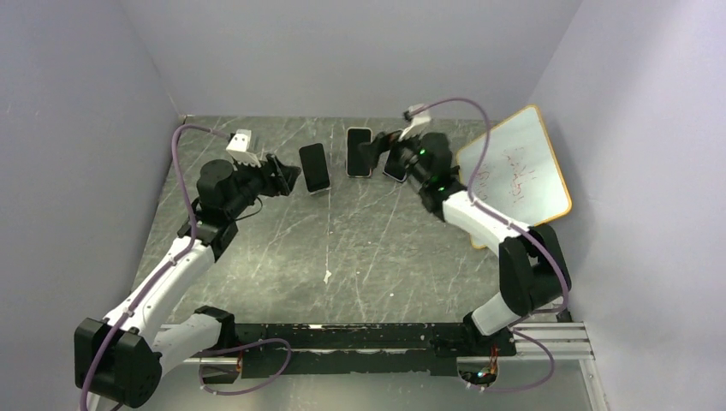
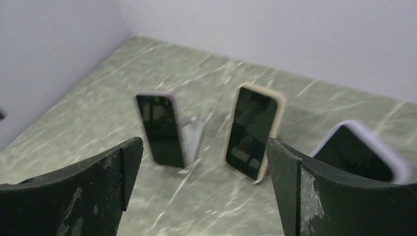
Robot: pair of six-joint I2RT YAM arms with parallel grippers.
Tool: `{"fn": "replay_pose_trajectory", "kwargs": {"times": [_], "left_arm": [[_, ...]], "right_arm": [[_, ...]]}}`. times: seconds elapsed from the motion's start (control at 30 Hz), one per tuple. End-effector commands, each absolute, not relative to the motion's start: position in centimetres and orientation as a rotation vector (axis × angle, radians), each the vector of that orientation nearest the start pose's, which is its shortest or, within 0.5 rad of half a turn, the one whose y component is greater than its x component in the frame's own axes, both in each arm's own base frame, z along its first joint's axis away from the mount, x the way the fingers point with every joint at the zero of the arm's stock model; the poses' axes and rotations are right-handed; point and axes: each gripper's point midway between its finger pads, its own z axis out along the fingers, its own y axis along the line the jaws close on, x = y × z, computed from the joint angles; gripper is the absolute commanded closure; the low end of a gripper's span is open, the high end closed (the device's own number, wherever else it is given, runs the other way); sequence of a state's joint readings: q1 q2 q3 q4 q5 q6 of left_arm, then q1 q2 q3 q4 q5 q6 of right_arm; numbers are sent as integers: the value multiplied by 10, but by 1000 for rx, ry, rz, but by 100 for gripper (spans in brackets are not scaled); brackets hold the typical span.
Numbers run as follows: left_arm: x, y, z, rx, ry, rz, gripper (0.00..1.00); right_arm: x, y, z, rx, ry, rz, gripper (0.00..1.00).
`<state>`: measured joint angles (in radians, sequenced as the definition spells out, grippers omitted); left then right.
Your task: Place the phone on the phone stand
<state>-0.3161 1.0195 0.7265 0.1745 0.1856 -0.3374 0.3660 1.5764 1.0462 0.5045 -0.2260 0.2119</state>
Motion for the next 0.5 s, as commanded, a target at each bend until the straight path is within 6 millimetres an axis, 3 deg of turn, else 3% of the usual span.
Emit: {"fn": "replay_pose_trajectory", "kwargs": {"times": [0.0,0.37,0.4,0.47], "left_arm": [[342,-144,265,138,1741,-518,25],[338,-129,273,115,1720,-444,20],[339,-128,272,107,1720,-440,6],[339,-130,273,111,1710,-449,4]], "right_arm": [[432,233,240,-210,1650,493,0],[393,250,201,-228,1736,527,0],[393,250,199,-228,1740,524,0],[392,249,196,-224,1752,517,0]]}}
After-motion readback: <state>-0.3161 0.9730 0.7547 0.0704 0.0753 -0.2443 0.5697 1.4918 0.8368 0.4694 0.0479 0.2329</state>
